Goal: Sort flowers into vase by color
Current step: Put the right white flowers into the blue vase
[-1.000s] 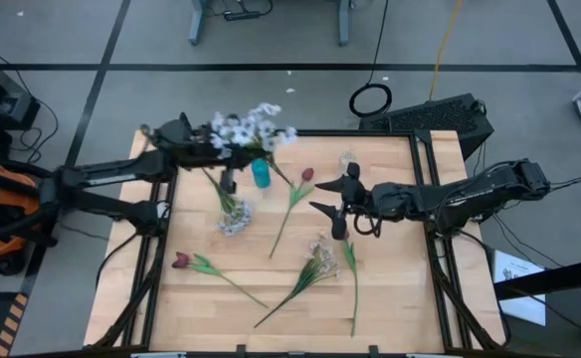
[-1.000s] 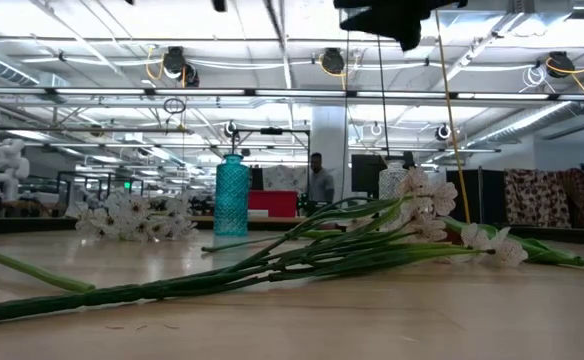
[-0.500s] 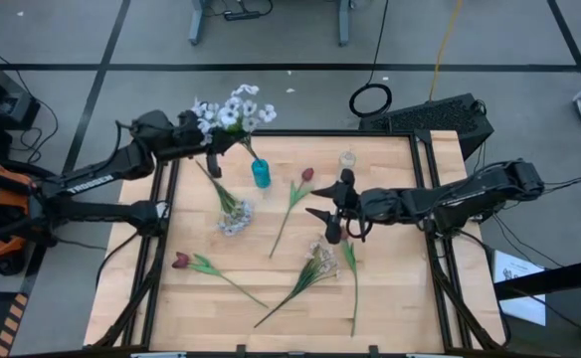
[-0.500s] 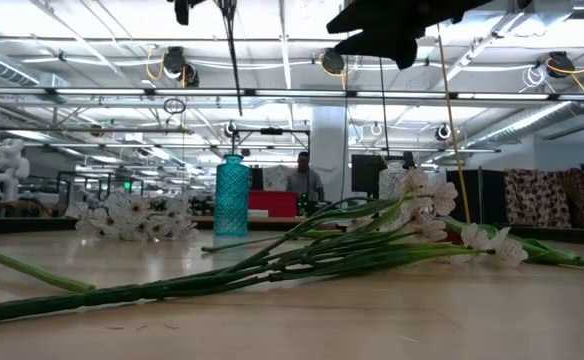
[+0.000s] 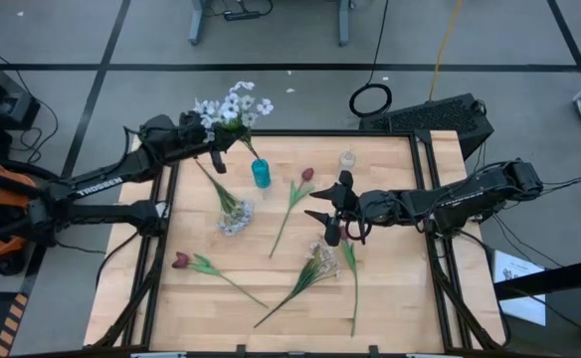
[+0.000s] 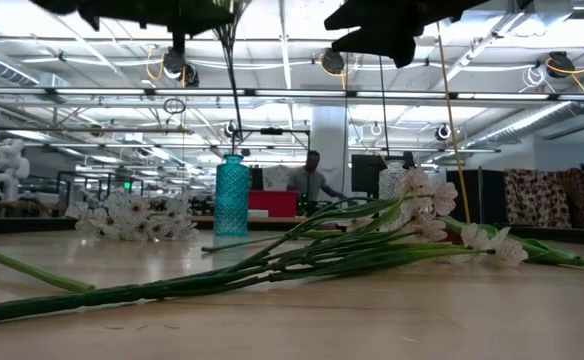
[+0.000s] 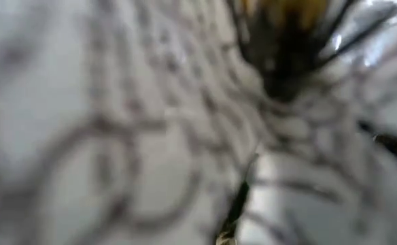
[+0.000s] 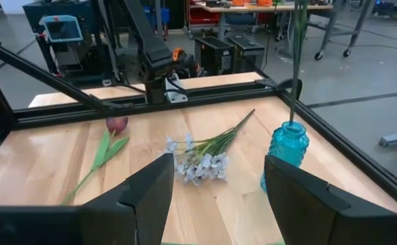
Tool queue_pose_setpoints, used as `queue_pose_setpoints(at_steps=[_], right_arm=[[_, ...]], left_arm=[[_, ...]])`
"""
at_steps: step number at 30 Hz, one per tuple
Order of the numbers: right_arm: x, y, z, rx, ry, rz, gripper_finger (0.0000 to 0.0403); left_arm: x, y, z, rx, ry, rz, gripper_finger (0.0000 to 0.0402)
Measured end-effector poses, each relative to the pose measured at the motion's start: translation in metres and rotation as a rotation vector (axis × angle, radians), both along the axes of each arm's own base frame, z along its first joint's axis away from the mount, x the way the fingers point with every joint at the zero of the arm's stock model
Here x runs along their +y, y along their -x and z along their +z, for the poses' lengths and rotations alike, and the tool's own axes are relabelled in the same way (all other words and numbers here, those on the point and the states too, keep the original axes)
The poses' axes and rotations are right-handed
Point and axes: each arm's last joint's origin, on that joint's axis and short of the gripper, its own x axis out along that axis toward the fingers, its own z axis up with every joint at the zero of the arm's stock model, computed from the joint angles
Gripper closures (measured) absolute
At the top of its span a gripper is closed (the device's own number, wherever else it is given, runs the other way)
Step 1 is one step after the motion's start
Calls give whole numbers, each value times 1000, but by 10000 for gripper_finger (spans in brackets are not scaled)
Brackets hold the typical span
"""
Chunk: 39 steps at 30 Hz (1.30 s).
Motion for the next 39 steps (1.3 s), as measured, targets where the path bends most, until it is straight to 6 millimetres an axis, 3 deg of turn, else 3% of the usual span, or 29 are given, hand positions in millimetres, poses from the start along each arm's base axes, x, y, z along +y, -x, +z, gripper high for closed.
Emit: queue_pose_setpoints(at_steps=[22, 39], right_arm=[[0, 0, 1, -2, 14, -2, 184], [0, 0, 1, -1, 15, -2, 184]], left_arm=[[9, 13, -27, -5, 33, 113, 391], [15, 0, -42, 72, 77, 107, 375]])
